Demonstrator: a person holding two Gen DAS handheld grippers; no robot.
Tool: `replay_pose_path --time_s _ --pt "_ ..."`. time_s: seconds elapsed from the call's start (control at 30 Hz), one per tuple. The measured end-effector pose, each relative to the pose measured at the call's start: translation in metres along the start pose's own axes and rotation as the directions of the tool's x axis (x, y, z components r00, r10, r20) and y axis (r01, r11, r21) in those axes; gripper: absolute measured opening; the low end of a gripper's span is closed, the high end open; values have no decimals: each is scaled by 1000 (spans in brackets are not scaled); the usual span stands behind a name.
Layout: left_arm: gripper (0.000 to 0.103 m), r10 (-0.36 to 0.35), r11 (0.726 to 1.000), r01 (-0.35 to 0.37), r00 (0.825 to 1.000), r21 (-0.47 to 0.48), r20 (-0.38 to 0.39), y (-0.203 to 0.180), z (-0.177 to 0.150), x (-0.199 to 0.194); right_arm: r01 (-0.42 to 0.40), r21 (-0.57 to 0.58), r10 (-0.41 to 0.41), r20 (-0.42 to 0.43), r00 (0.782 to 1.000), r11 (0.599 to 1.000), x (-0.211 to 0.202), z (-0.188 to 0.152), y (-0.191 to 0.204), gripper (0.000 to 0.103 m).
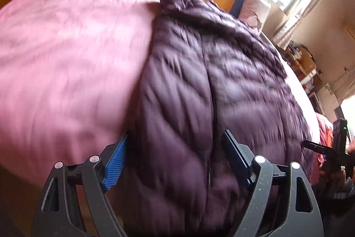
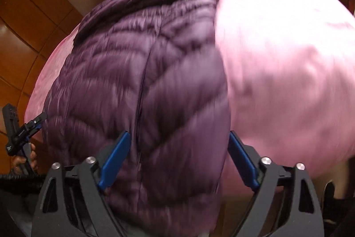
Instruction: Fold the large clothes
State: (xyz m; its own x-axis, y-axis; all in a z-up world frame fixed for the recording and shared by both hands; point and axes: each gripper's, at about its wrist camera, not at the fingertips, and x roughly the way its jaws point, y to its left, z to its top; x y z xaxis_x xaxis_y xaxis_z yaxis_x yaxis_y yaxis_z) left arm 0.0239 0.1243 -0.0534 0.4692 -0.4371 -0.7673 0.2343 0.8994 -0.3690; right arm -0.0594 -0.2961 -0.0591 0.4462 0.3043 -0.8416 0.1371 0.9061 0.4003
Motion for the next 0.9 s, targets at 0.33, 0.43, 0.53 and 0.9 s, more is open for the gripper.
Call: replay_pose_path --time_s 0.33,0.43,0.53,0.9 --pt "13 -87 995 89 995 50 -44 -15 -12 -18 -110 -117 107 -30 994 987 -21 -4 29 13" --pt "10 -204 979 204 978 0 35 -13 8 -43 -194 -138 203 50 978 971 -48 15 41 11" --pt "9 -296 953 301 948 -33 117 -11 32 -62 -240 -156 263 147 954 958 -70 36 50 11" --pt "8 -342 936 352 912 -6 228 -28 155 -32 -257 -38 256 306 917 966 -61 170 28 11"
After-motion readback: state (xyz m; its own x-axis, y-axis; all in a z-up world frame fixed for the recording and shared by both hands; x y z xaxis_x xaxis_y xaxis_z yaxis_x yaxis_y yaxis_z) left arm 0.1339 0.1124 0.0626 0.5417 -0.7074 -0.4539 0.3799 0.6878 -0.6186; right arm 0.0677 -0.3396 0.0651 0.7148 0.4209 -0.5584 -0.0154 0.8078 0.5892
